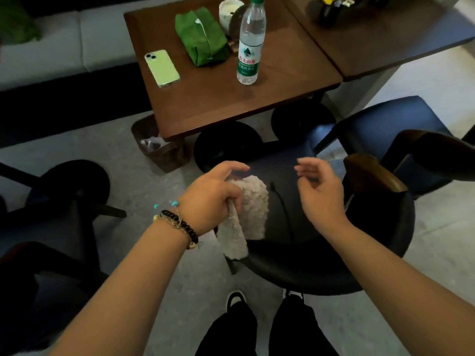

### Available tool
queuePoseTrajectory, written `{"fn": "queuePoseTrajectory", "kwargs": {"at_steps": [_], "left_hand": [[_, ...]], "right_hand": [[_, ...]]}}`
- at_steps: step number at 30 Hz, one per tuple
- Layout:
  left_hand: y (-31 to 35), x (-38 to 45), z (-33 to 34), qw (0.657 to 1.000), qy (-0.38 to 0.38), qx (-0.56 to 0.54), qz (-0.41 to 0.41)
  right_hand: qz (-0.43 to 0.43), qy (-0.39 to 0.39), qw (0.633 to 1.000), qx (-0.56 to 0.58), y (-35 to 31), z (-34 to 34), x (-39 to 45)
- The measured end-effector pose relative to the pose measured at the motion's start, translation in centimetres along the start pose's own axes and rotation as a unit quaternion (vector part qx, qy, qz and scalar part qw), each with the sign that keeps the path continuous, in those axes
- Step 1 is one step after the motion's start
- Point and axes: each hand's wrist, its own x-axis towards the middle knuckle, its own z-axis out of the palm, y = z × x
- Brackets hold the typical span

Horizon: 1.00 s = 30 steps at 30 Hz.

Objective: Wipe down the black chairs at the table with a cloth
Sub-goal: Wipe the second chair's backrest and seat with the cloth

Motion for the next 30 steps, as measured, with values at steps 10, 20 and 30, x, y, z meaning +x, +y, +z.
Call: {"fn": "queuePoseTrajectory", "kwargs": {"at_steps": [10, 20, 30], "left_hand": [[-1.7, -2.8, 1.2, 0.928, 0.183, -0.280, -0.167], [-5.6, -5.3, 10.4, 0.677, 0.290, -0.409, -0.539], [-7.7, -2.6, 16.2, 0.569, 0.322, -0.470, -0.593]], "right_hand": [[-0.116, -0.232, 0.952, -0.161, -3.1, 4.4, -1.6], [0.015, -0.092, 0.986, -0.136, 2.0, 6.8, -3.5], [0.234, -0.265, 0.934, -0.042, 5.7, 15.4, -3.5]]}}
